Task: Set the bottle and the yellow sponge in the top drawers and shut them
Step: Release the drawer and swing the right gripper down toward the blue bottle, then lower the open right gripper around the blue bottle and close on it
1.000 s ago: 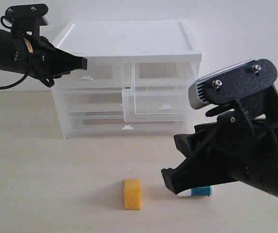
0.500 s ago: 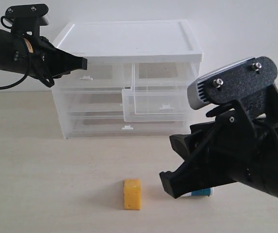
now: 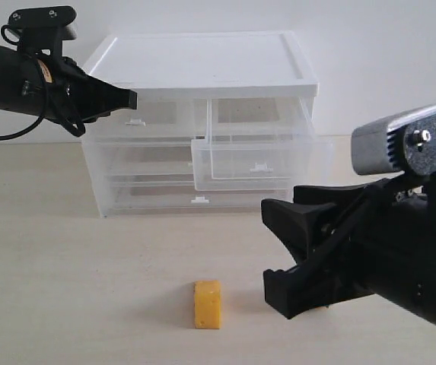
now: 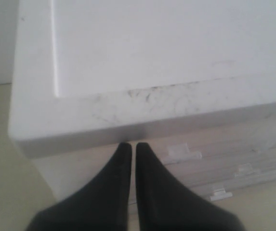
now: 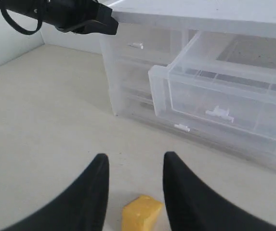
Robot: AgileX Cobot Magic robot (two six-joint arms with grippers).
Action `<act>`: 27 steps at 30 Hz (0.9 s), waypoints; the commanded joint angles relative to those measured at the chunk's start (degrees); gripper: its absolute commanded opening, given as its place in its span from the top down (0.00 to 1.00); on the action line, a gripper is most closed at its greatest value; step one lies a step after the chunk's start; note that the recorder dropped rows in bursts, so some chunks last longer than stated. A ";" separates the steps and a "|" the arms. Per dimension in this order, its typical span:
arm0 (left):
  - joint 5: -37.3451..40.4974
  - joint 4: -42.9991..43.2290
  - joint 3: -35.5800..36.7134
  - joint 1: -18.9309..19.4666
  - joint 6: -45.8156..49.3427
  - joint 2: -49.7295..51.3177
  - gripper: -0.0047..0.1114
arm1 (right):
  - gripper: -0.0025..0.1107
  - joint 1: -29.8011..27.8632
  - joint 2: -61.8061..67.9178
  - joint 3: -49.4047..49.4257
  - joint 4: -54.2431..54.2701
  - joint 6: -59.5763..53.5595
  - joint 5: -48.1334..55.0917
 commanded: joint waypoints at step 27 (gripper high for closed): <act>-3.68 0.95 -0.42 0.38 0.11 1.16 0.93 | 0.68 -3.50 -1.96 1.34 -58.33 38.31 24.18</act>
